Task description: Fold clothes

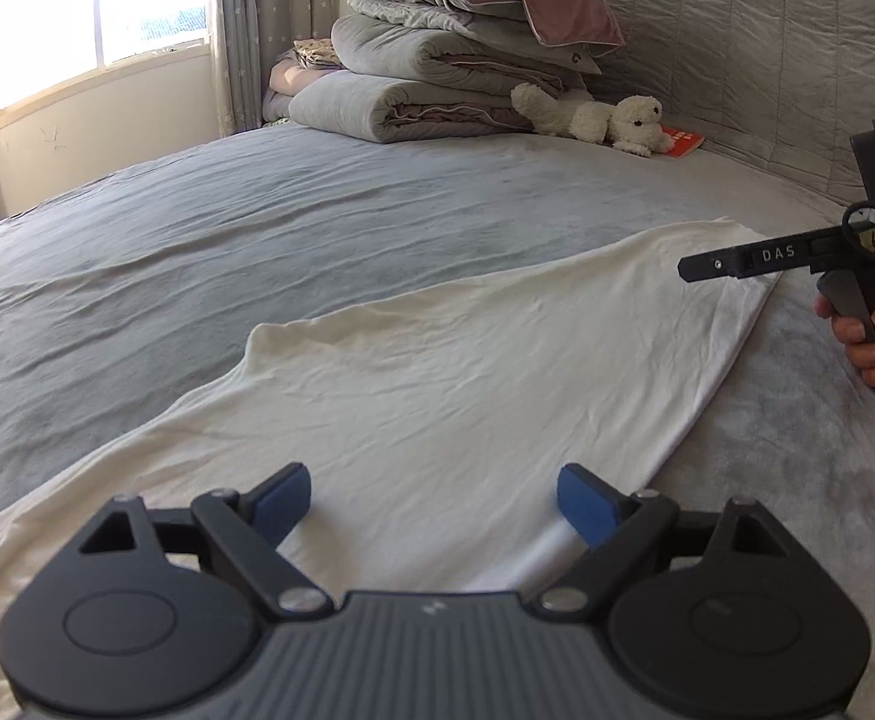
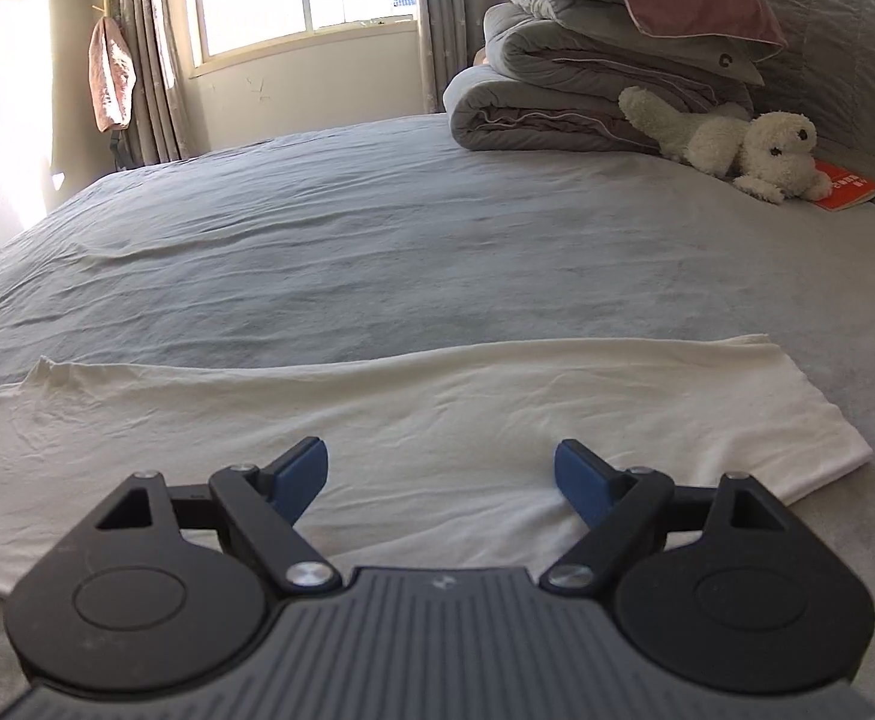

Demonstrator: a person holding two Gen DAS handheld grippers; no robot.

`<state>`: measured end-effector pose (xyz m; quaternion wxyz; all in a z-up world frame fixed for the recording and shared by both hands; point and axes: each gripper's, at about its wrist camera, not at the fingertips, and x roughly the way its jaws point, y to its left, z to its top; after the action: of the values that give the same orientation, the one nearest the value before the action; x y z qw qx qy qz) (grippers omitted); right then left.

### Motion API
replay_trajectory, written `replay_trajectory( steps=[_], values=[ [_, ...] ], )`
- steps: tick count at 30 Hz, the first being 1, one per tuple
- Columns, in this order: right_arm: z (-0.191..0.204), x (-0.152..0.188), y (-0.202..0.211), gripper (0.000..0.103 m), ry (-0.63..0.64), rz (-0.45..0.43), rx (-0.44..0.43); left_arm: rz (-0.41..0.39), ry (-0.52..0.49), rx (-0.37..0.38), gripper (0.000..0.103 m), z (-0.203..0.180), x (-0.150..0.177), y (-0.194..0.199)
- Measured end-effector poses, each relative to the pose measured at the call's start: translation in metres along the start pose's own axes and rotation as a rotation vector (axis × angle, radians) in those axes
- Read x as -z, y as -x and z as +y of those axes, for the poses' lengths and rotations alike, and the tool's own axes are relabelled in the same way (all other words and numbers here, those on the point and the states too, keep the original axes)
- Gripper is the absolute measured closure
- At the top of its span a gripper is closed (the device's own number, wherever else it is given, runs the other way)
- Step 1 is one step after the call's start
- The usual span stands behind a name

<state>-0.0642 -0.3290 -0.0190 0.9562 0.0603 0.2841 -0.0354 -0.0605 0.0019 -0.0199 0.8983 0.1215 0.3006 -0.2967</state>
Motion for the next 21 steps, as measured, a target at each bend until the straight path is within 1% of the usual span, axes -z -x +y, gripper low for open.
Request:
replay_trajectory(
  steps=[2,5,7,8,13,17,21],
  values=[
    [-0.014,-0.001,0.004,0.017,-0.033,-0.002,0.034,0.005,-0.002,-0.002,0.012,0.0,0.001,0.0],
    [-0.035,-0.002,0.006,0.017,-0.124,0.005,0.092,0.005,0.021,0.0,0.012,0.001,-0.002,0.002],
    [-0.047,-0.003,0.008,0.017,-0.188,0.012,0.109,-0.004,0.043,0.002,0.011,0.001,-0.009,0.003],
    [-0.049,-0.005,0.01,0.017,-0.2,0.013,0.116,-0.008,0.052,0.001,0.011,0.001,-0.012,0.003],
    [-0.048,-0.022,0.016,0.017,-0.189,0.021,0.2,-0.005,0.095,-0.007,0.006,-0.005,-0.034,0.002],
    [-0.051,-0.037,0.02,0.017,-0.222,0.036,0.214,-0.014,0.122,-0.011,0.001,-0.013,-0.047,0.002],
    [-0.054,-0.051,0.024,0.016,-0.218,0.054,0.217,0.01,0.165,-0.04,0.001,-0.011,-0.048,-0.002]
  ],
)
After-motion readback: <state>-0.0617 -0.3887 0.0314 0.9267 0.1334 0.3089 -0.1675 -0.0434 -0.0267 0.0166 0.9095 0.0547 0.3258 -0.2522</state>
